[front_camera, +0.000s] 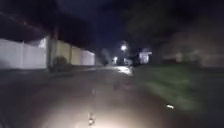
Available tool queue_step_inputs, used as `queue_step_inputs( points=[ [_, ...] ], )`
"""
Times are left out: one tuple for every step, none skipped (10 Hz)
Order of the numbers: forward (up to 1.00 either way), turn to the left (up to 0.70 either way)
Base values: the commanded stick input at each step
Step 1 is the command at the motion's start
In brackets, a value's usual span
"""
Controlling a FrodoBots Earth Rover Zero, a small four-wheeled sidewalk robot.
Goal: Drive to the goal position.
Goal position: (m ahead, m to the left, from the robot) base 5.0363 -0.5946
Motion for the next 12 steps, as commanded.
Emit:
queue_step_inputs(
  points=[
    [0.7, -0.35],
    [0.7, -0.35],
    [0.7, -0.35],
    [0.7, -0.35],
    [0.7, -0.35],
    [0.7, -0.35],
    [0.7, -0.35],
    [0.7, -0.35],
    [0.7, -0.35],
    [0.7, -0.35],
    [0.7, -0.35],
    [0.7, -0.31]
  ],
)
